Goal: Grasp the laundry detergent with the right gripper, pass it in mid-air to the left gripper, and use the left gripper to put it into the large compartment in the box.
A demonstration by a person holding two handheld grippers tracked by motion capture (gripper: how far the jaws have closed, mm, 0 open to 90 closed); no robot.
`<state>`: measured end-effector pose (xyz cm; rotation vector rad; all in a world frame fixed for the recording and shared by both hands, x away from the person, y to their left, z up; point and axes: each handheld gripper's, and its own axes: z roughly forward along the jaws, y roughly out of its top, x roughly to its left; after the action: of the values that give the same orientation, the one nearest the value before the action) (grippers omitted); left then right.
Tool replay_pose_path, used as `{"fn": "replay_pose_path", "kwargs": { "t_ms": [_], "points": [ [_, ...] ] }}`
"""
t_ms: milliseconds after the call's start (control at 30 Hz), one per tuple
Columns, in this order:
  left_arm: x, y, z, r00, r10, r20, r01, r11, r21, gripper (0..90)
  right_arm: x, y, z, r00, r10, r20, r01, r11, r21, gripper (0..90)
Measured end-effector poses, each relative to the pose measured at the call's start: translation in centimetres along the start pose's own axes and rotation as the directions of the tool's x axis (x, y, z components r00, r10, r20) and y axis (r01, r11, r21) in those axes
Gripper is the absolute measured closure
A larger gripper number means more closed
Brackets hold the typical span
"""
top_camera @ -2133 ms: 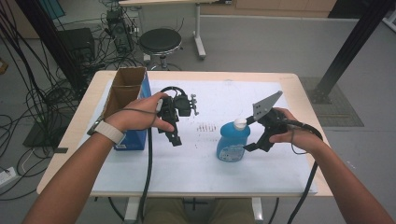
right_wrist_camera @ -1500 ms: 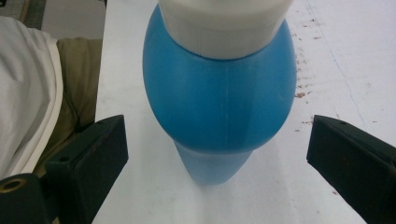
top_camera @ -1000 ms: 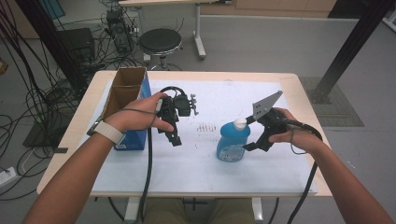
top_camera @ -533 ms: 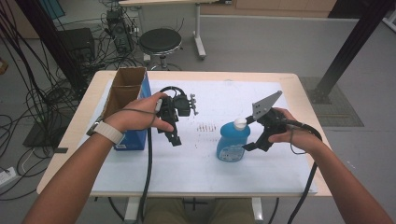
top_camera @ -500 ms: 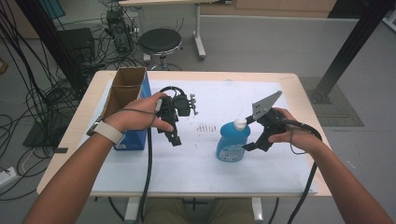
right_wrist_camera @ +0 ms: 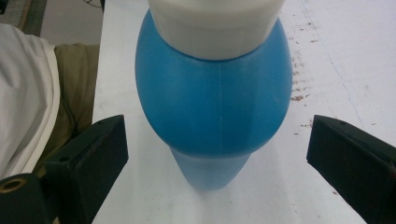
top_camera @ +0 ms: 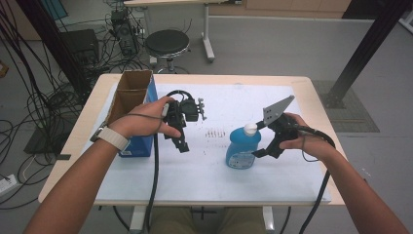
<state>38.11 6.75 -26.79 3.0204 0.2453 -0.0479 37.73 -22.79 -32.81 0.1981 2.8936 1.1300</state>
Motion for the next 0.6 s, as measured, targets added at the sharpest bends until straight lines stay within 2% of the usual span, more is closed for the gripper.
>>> {"fn": "replay_pose_path", "kwargs": {
  "t_ms": [600],
  "points": [
    [0.0,-0.08,0.2,1.0,-0.005,-0.001,0.005,0.9999,-0.009,11.6,0.07,-0.45,0.65,0.9999,0.0,0.011,0.0,0.999,-0.04,4.9]
  ]
}}
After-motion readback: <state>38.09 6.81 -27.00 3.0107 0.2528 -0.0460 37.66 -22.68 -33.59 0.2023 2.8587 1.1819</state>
